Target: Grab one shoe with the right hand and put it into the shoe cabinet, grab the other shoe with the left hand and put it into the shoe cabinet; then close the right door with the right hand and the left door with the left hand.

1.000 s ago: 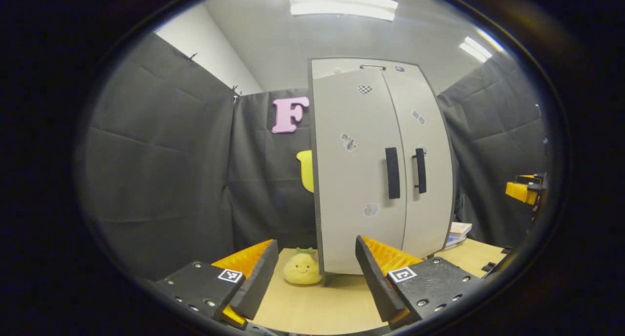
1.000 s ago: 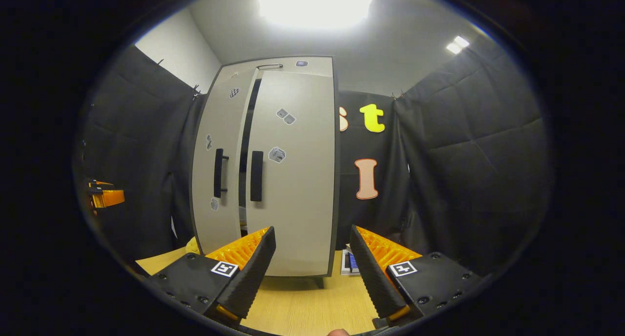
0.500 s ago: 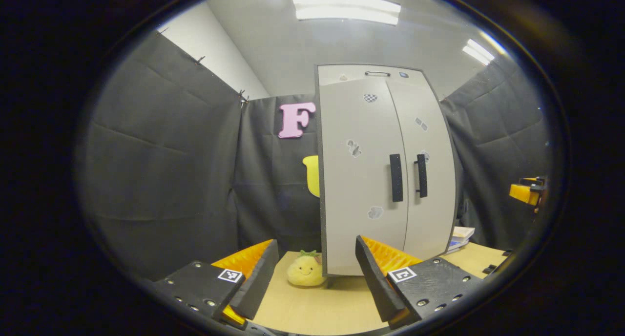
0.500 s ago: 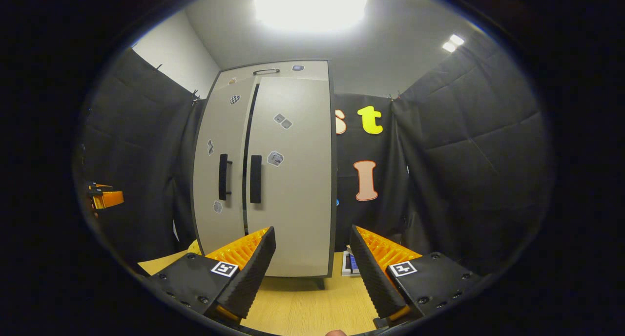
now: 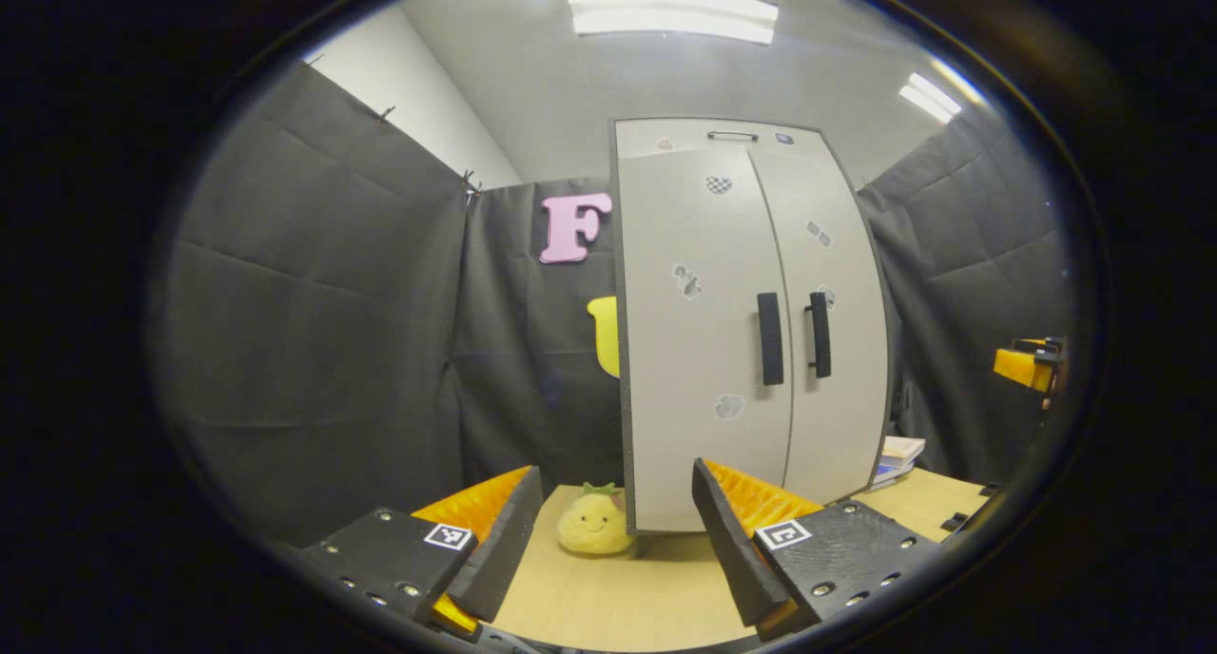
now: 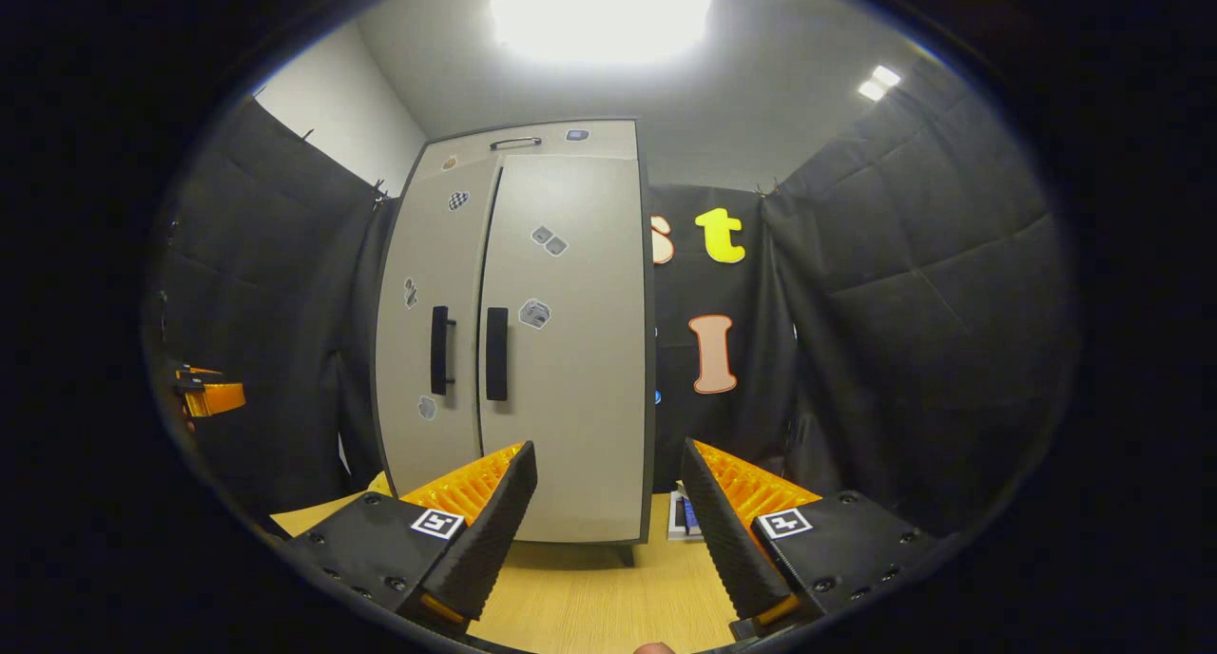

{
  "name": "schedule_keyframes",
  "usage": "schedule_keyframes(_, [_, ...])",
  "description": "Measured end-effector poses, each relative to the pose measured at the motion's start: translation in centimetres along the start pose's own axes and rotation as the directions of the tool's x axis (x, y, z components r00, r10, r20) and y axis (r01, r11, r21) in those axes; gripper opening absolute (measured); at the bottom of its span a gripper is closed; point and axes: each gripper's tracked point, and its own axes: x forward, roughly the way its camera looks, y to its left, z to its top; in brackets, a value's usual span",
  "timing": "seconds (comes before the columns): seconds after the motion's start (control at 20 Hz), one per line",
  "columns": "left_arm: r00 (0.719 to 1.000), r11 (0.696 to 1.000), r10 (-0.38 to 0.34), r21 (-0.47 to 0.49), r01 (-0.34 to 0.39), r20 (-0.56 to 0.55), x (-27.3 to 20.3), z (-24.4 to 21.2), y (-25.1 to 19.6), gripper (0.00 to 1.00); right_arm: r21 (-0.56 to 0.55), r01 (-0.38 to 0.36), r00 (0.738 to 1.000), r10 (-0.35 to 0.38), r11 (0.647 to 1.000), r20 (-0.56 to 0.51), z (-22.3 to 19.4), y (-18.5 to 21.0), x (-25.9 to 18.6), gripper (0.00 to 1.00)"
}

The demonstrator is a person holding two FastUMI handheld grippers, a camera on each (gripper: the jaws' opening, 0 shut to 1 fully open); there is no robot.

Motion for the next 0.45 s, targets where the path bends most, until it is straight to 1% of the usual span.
schedule_keyframes(0.3, [1.0, 1.0, 0.003, -0.003, -0.003, -0.009, -0.23, -0.2, -0.05, 0.96, -0.012, 0.001, 1.0, -0.001, 1.0, 0.006, 0.18, 0.1, -0.22, 0.96])
schedule_keyframes(0.35, [1.0, 1.0, 0.003, -0.003, -0.003, -0.006, -0.15, -0.15, -0.05, 0.96, -0.011, 0.002, 1.0, -0.002, 1.0, 0.009, 0.24, 0.07, -0.21, 0.94])
schedule_keyframes(0.45, [1.0, 1.0, 0.002, -0.002, -0.002, -0.004, -0.11, -0.13, -0.08, 0.96, -0.012, 0.004, 1.0, -0.003, 1.0, 0.011, 0.21, 0.08, -0.35, 0.96])
